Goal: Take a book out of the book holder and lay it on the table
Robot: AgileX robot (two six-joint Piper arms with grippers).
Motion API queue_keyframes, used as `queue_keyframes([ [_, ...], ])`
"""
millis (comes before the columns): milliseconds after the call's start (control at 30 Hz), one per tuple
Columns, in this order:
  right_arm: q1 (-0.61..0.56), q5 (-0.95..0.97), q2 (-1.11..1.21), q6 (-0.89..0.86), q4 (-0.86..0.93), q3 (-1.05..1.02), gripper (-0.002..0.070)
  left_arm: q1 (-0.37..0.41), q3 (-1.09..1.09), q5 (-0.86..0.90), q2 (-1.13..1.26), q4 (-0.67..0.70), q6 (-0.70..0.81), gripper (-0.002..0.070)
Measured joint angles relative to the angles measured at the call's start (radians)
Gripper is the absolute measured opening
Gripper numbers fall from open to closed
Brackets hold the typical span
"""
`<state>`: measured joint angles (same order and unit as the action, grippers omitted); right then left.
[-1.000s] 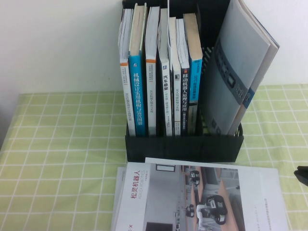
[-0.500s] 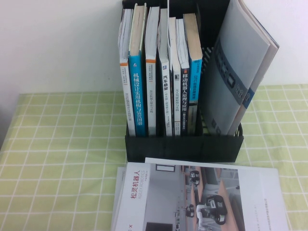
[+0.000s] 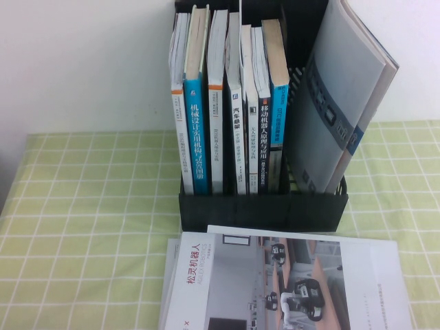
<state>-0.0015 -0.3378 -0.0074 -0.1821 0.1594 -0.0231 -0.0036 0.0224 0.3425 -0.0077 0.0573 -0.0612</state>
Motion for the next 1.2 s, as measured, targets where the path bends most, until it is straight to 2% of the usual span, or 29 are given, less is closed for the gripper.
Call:
queue_keyframes([
  [1200,-0.006,-0.028,-0.002,0.032,-0.024,-0.004,-0.0002,0.0,0.0,0.0,0.0,0.0,0.002,-0.0003],
])
